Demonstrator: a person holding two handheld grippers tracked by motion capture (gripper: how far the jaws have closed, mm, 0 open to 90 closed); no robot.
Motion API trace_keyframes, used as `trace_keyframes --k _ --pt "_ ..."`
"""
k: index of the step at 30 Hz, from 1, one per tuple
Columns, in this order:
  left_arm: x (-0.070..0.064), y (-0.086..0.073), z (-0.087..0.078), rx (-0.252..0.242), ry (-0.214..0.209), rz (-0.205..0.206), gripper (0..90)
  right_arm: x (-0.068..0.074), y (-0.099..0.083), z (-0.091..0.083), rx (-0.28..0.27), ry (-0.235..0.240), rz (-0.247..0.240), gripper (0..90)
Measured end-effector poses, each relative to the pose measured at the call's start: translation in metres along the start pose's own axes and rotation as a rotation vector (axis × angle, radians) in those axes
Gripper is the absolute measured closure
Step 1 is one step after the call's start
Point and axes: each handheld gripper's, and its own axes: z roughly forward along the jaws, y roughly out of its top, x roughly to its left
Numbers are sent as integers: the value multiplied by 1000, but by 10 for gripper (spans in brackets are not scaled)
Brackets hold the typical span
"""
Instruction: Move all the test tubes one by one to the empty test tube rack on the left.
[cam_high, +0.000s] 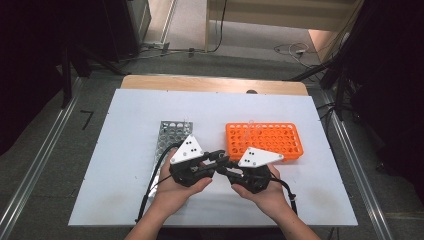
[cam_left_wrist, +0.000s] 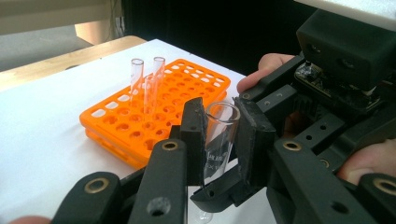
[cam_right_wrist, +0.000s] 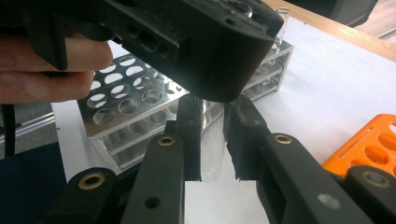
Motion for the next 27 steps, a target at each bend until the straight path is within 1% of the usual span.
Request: trace_keyframes --k 6,11,13,16,20,21,22,24,25,27 --pt "0 0 0 3 13 6 758 0 0 1 -2 1 5 741" --pt "0 0 0 -8 20 9 761 -1 0 0 -5 -3 2 739" --pt "0 0 -1 -8 19 10 762 -1 0 0 -8 -3 5 721" --pt "1 0 -2 -14 24 3 762 -1 -1 0 -10 -11 10 561" --pt "3 1 -4 -22 33 -6 762 -5 -1 -1 -24 0 47 320" --pt "4 1 -5 -24 34 -7 762 -6 -1 -2 -24 -13 44 238" --pt "5 1 -5 -24 35 -8 762 -6 -1 -3 -26 -16 41 192" --pt "6 1 -7 -27 39 -11 762 -8 -1 -6 -45 -8 45 123" --pt "7 2 -8 -28 42 -14 762 -9 -1 -8 -51 -13 48 97" --pt "9 3 -10 -31 45 -16 762 -11 -1 -11 -71 2 51 77"
